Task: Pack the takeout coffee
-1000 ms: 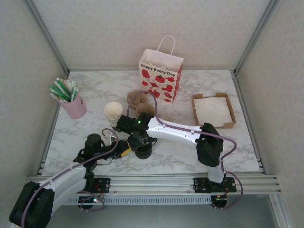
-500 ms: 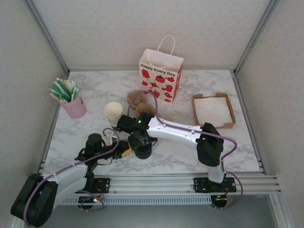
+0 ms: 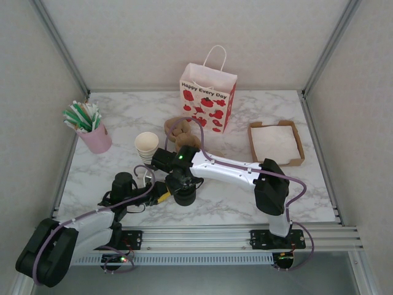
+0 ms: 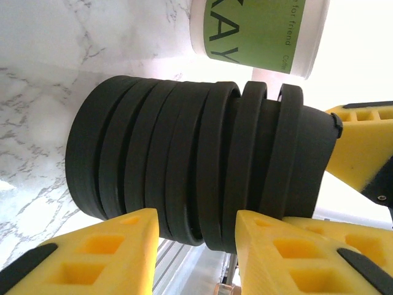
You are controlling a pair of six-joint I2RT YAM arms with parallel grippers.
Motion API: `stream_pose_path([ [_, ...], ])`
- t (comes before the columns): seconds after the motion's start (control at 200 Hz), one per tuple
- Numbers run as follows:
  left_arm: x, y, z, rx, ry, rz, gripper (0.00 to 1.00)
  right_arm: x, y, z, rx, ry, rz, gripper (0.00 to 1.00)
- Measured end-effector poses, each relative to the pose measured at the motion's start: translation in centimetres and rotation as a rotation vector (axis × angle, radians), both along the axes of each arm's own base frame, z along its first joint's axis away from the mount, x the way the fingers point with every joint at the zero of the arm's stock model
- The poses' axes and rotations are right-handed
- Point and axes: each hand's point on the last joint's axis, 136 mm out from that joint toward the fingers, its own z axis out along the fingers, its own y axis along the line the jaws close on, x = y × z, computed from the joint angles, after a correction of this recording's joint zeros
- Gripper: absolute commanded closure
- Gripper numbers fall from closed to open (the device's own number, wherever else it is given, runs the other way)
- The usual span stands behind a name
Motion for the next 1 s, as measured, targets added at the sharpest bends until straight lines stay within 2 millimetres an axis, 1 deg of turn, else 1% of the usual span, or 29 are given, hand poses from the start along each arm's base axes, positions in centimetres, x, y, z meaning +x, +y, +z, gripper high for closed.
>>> stream_pose_path([
  [0.571, -0.01, 0.02, -0.73, 0.017, 0.009, -0.007, 0.62, -0.06, 0.07, 0.04, 0.011, 0.014, -0.003, 0.27],
  [0.996, -0.03, -0.05, -0.51, 0.009, -0.007, -0.013, 0.6, 0.03, -0.03, -0.01, 0.022, 0.012, -0.01, 0.27],
])
